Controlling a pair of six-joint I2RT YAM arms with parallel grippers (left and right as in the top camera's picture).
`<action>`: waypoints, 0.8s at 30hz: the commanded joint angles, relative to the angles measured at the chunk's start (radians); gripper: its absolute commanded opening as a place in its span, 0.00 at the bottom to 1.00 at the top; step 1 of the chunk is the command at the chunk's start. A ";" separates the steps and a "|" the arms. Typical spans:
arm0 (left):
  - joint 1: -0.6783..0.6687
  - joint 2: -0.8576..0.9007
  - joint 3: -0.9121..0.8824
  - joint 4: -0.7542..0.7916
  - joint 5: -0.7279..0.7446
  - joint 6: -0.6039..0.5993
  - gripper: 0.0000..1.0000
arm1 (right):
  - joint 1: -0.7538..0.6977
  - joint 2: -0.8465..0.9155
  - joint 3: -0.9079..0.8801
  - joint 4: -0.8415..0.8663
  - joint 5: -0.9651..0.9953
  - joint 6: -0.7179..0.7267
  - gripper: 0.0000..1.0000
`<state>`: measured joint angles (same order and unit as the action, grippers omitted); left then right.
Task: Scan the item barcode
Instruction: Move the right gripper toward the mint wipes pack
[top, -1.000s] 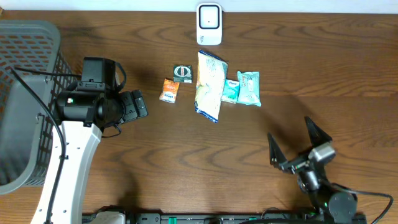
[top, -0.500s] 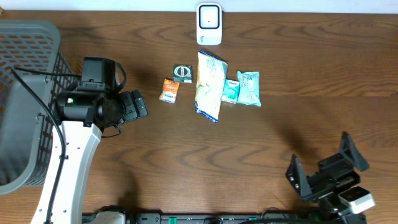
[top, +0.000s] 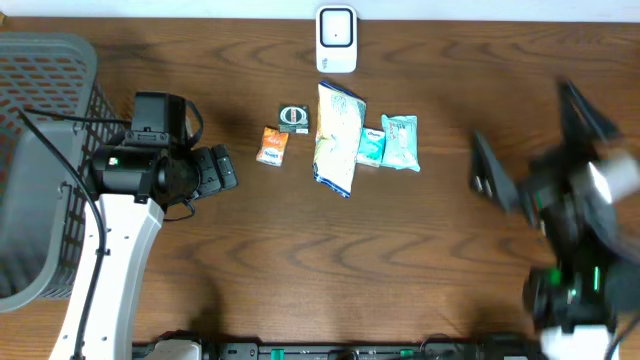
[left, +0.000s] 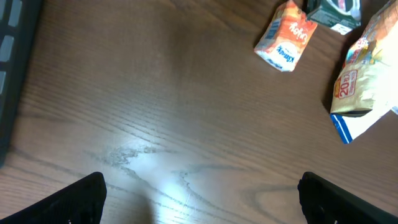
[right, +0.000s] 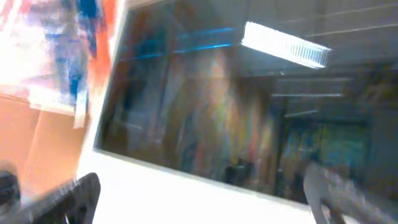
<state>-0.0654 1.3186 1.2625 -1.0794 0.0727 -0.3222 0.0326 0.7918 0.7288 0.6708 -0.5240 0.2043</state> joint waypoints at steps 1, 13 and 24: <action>0.005 0.000 0.001 -0.003 -0.003 -0.013 0.98 | 0.008 0.236 0.182 -0.233 -0.257 -0.026 0.99; 0.005 0.000 0.001 -0.003 -0.003 -0.013 0.98 | 0.036 0.632 0.298 -0.313 -0.768 0.176 0.99; 0.005 0.000 0.001 -0.003 -0.003 -0.013 0.98 | 0.195 0.688 0.298 -0.368 -0.529 0.251 0.99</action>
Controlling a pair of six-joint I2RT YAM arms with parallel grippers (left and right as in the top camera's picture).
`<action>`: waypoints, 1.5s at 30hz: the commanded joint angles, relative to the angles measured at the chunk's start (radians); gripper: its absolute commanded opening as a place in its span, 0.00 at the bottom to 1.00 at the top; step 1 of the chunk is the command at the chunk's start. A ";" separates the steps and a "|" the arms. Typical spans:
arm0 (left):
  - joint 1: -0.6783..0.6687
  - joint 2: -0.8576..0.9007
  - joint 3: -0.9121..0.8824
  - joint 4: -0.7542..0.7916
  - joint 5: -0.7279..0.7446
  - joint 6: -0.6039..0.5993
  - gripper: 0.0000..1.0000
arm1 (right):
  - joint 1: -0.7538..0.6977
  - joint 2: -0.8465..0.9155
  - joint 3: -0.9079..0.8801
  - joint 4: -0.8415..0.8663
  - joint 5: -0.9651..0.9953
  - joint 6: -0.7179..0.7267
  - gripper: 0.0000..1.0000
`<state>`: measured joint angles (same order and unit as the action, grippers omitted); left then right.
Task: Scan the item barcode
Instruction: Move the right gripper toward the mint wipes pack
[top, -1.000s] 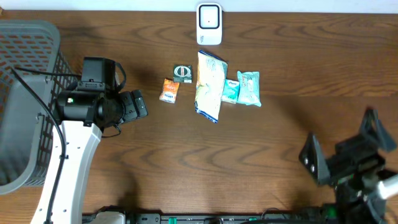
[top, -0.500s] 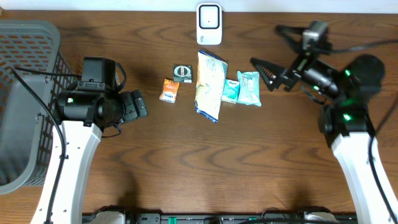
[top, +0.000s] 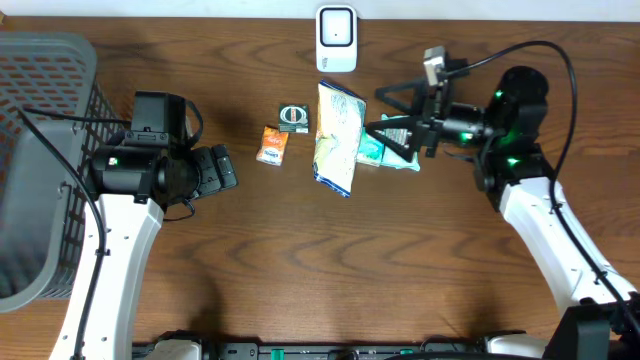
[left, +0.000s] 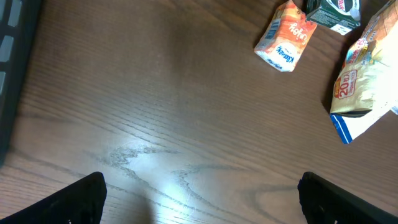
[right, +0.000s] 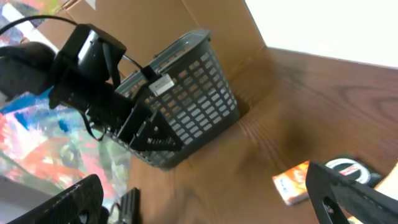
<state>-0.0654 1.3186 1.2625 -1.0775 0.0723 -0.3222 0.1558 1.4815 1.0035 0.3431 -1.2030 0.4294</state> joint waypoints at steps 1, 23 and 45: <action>0.005 0.000 0.001 -0.005 -0.003 -0.013 0.98 | 0.094 -0.002 0.023 -0.081 0.229 0.026 0.99; 0.005 0.000 0.001 -0.005 -0.002 -0.013 0.98 | 0.345 -0.002 0.023 -0.608 1.299 -0.023 0.99; 0.005 0.000 0.001 -0.005 -0.002 -0.013 0.98 | 0.307 0.199 0.023 -0.499 1.426 -0.023 0.73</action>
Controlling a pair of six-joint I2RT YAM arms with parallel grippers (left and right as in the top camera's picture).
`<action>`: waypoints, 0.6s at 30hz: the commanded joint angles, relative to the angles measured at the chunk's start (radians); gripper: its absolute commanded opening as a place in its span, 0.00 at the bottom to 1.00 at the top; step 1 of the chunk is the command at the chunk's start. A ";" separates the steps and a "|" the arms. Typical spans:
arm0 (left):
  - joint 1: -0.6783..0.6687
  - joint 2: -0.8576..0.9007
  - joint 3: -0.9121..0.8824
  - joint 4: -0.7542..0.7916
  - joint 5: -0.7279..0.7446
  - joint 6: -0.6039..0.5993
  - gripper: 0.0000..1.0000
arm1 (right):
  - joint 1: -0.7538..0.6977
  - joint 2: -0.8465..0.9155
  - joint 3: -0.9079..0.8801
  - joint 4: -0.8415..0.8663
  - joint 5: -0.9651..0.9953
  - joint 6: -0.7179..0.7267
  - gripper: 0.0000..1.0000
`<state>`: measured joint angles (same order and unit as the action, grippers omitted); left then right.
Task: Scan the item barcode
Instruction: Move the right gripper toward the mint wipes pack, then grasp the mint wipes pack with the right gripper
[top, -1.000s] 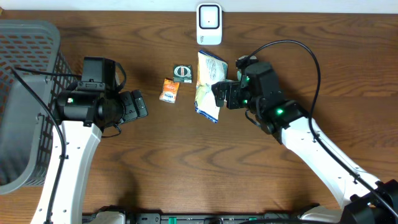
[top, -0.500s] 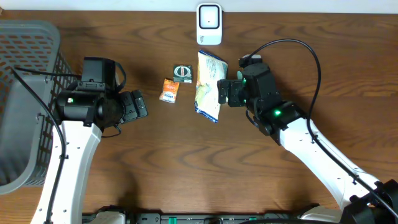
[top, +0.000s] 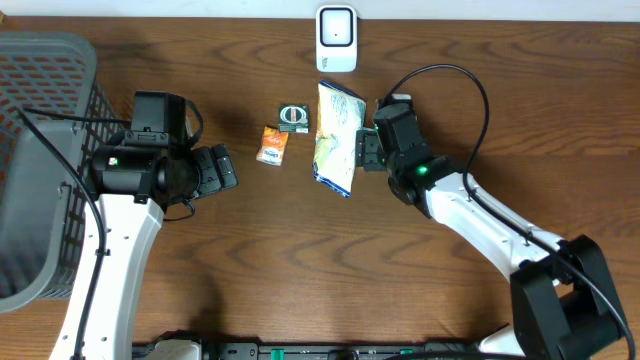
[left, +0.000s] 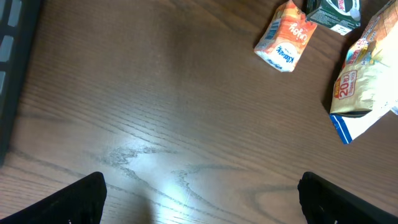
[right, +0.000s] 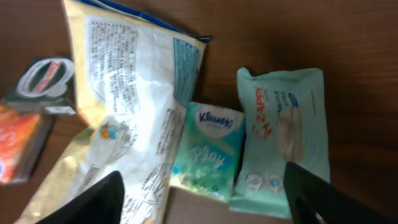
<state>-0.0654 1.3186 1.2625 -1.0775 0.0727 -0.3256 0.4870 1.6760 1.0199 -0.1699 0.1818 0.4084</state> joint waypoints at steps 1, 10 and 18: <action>0.005 0.000 0.001 -0.005 -0.003 -0.009 0.97 | -0.030 0.006 0.006 0.017 0.051 -0.002 0.72; 0.005 0.000 0.001 -0.005 -0.003 -0.009 0.98 | -0.049 0.038 0.006 0.002 0.089 -0.006 0.71; 0.005 0.000 0.001 -0.005 -0.003 -0.009 0.98 | -0.047 0.111 0.006 0.037 0.086 -0.130 0.67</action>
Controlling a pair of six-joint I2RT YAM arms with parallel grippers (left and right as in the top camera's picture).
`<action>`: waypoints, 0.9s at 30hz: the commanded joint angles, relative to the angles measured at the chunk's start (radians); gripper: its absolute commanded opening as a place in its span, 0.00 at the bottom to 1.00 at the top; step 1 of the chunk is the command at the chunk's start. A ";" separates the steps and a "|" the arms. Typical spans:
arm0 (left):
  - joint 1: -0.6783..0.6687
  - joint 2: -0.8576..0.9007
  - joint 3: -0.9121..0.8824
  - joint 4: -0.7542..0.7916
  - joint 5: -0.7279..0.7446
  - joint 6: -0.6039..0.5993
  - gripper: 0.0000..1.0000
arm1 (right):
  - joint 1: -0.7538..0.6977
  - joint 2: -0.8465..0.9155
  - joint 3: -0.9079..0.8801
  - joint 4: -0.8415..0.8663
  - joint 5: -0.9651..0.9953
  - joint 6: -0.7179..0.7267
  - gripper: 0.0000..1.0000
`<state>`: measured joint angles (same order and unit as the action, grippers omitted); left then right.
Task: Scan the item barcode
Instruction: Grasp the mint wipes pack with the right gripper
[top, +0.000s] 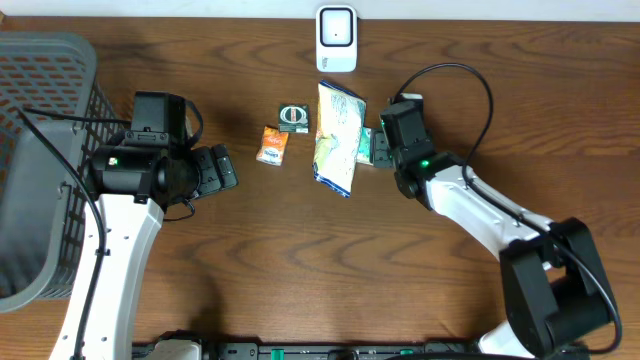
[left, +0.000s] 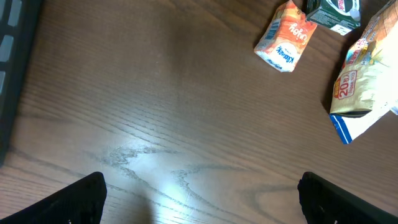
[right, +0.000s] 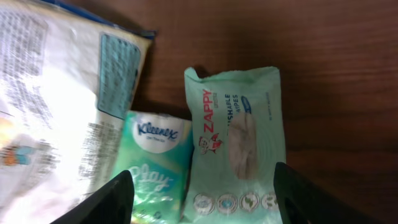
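Observation:
A white barcode scanner (top: 337, 40) stands at the table's far edge. Below it lie an orange pack (top: 272, 146), a black box (top: 294, 118), a yellow snack bag (top: 337, 138) and a Kleenex pack (right: 155, 168). A green Zappy wipes pack (right: 239, 140) lies right of the Kleenex. My right gripper (right: 205, 199) hangs open just above these two packs, one finger (right: 109, 199) over the Kleenex, the other (right: 305, 193) at the wipes' right edge. My left gripper (left: 202, 199) is open over bare wood, left of the orange pack (left: 285, 38).
A grey mesh basket (top: 40, 160) fills the left end of the table. The right arm's black cable (top: 470, 75) loops above the table right of the items. The dark wooden table (top: 330, 270) runs in front of the items.
My right gripper has shifted a little to the right and closer down; its view now centres on the wipes pack and Kleenex instead of the snack bag. The left arm has not moved.
My right arm was first raised at the far right, its camera facing the room. Then it reached over the wipes, pointing left toward the basket. Later it looked down on the bag, Kleenex and wipes, and now hangs close over the two packs. The items and left arm stayed put.

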<state>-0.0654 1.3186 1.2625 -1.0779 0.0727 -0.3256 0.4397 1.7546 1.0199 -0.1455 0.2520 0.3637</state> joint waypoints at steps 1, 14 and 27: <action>0.005 0.000 0.001 -0.005 -0.003 -0.009 0.98 | 0.001 0.038 0.006 0.015 0.009 -0.096 0.67; 0.005 0.000 0.001 -0.005 -0.003 -0.009 0.98 | 0.013 0.042 0.006 -0.058 0.031 -0.331 0.66; 0.005 0.000 0.001 -0.005 -0.003 -0.009 0.98 | 0.013 0.097 0.006 -0.035 -0.024 -0.529 0.78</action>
<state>-0.0654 1.3186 1.2625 -1.0779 0.0727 -0.3256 0.4446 1.8141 1.0199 -0.2024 0.2543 -0.1253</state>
